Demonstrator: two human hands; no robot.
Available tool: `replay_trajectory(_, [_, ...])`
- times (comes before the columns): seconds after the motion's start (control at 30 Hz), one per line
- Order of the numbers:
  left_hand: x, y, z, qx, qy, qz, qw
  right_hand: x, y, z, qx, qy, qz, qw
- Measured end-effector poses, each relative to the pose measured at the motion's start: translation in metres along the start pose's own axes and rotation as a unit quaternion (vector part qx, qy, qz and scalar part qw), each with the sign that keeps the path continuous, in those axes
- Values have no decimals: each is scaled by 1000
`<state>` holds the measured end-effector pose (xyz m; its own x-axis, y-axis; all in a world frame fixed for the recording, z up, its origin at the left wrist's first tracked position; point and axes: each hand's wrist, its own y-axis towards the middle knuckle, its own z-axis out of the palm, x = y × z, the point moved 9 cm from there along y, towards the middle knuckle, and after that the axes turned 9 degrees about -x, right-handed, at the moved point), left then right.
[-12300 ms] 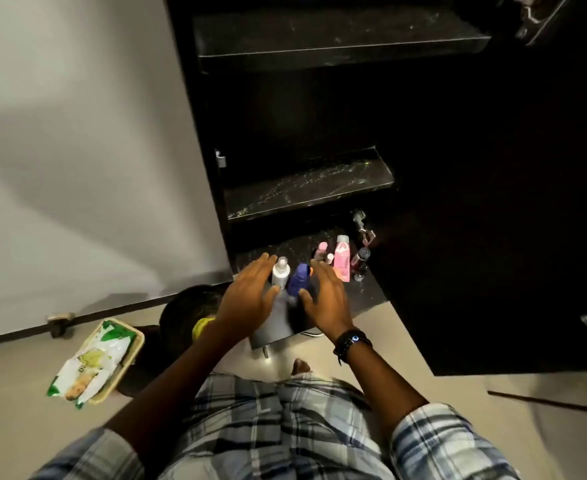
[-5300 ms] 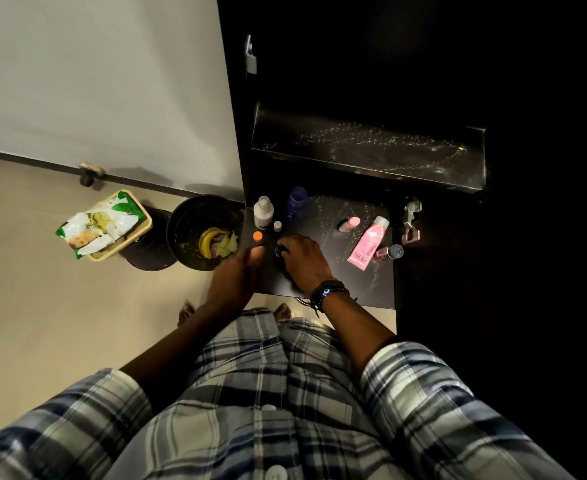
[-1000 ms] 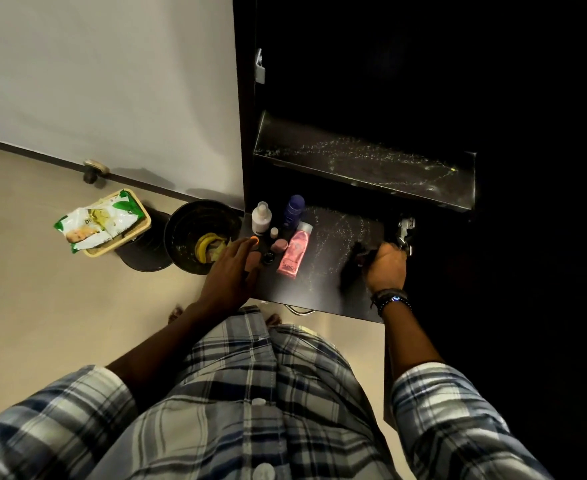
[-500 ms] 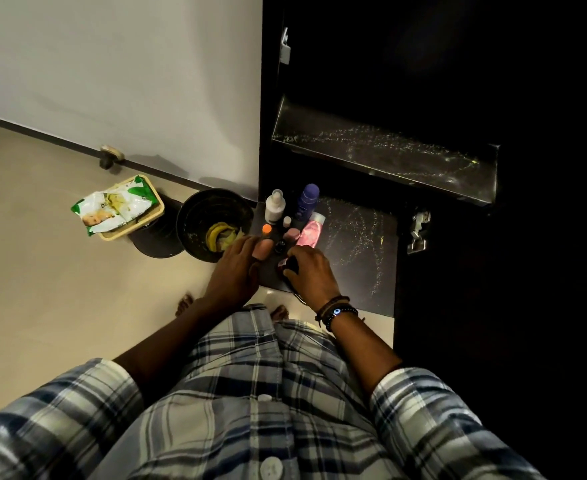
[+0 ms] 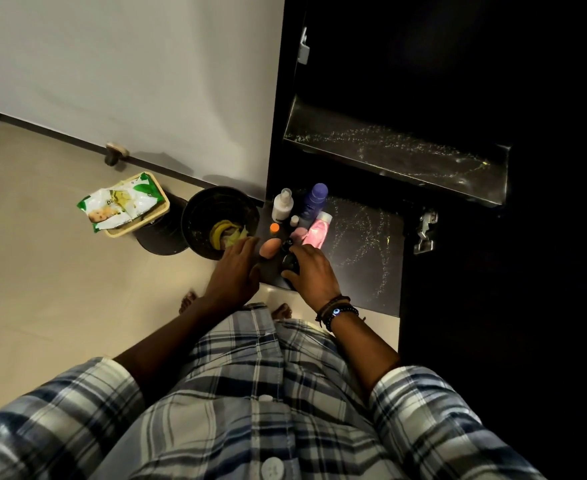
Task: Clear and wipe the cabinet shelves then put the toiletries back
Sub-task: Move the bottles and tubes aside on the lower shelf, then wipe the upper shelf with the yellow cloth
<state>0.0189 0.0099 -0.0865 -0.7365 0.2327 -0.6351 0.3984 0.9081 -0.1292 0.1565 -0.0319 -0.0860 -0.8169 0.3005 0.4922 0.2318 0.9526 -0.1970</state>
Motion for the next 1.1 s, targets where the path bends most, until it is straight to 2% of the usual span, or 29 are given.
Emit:
replay_trajectory(0.3, [9,2,-11,-18,-18,-16,1000,3,-1,-38,-82,19,-19,996])
replay_trajectory(0.4, [27,1,-25,-46,-31,-30,998,29,6,-46,-120,34,-63,990])
replay_trajectory(0.47, [46,-1,-38,-68,-44,-44,996,59,15,-42,-118,47,-97,987])
replay_trajectory(0.63, [107,-1,-79,-113,-63,-109,986,140,46,-1,-70,32,-162,984])
replay_trajectory(0.83, [191,3,-132,-87,-55,-177,979,204,93,87,62,25,-113,991])
replay_trajectory(1.1, [307,11,-170,-78,-37,-260,962,267,153,203,146,11,-109,983])
